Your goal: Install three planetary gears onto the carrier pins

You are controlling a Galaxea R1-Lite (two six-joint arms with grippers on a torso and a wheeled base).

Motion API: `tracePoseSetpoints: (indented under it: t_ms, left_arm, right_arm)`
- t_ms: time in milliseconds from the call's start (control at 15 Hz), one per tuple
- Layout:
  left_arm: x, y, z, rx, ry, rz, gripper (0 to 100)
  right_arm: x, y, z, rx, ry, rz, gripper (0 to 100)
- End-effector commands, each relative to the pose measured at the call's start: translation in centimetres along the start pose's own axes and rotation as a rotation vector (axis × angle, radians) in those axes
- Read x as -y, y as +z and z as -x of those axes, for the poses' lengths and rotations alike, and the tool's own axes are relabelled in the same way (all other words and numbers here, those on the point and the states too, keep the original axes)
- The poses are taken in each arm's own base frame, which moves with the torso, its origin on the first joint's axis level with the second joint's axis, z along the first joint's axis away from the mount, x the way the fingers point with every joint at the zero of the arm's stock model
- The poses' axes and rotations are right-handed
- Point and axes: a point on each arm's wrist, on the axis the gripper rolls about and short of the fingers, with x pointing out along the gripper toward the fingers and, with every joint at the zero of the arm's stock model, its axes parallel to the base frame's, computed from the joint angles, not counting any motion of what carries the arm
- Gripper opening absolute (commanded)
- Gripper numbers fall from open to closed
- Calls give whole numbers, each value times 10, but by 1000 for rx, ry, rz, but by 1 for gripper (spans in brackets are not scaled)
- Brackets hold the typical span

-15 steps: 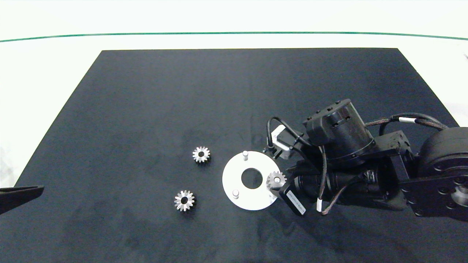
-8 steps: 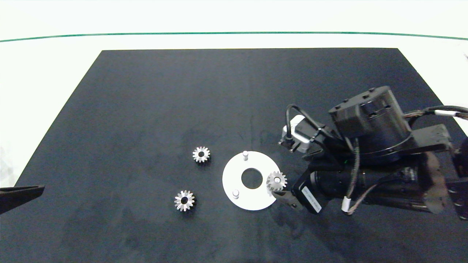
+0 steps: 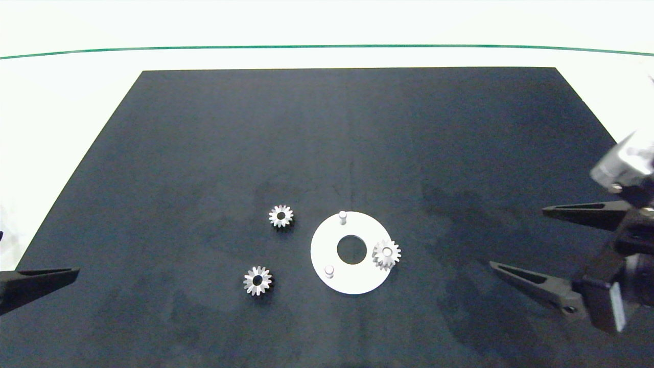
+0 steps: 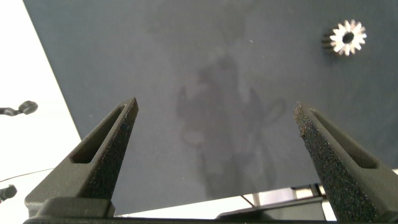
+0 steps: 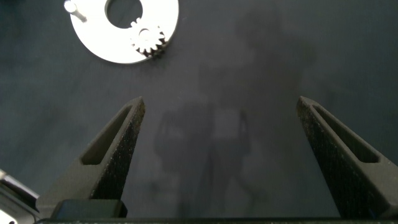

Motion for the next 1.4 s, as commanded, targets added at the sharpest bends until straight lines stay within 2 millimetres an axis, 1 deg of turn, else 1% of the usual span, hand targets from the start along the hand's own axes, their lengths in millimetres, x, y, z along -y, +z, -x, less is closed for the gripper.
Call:
tracePoseSetpoints:
  t_ms: [67, 200, 333, 400, 467, 600, 667, 800, 867, 933, 1067, 1267, 1400]
  left_arm:
    - [19, 4, -21, -56, -156, -63, 100]
    - [37, 10, -36, -92, -253, -87, 100]
    - [60, 18, -55, -132, -327, -56, 100]
    - [71, 19, -65, -143, -356, -52, 100]
    - [81, 17, -75, -111, -382, -66, 100]
    - [95, 12, -94, -43, -361, -76, 100]
    - [99, 10, -100, -44, -357, -78, 100]
    - [102, 9, -108, -69, -314, -88, 100]
    - [103, 8, -113, -82, -247, -99, 100]
    - [106, 7, -114, -82, -201, -109, 100]
    - [116, 6, -109, -73, -238, -132, 100]
    - [123, 5, -113, -73, -250, -134, 100]
    - [132, 4, -109, -57, -283, -134, 100]
  right_arm:
    - [13, -18, 59, 180, 45, -49, 100]
    - [15, -19, 70, 227, 73, -50, 100]
    - [20, -15, 82, 278, 67, -60, 100]
    - [21, -16, 86, 290, 65, -61, 100]
    - [21, -18, 89, 297, 63, -63, 100]
    - [22, -19, 92, 303, 62, -61, 100]
    - [22, -19, 91, 302, 62, -61, 100]
    - [21, -19, 91, 301, 64, -60, 100]
    - [21, -19, 91, 301, 64, -60, 100]
    - [21, -19, 91, 301, 65, -60, 100]
    - [21, -19, 90, 302, 74, -57, 100]
    - [20, -19, 89, 295, 78, -54, 100]
    - [20, -19, 89, 297, 78, -54, 100]
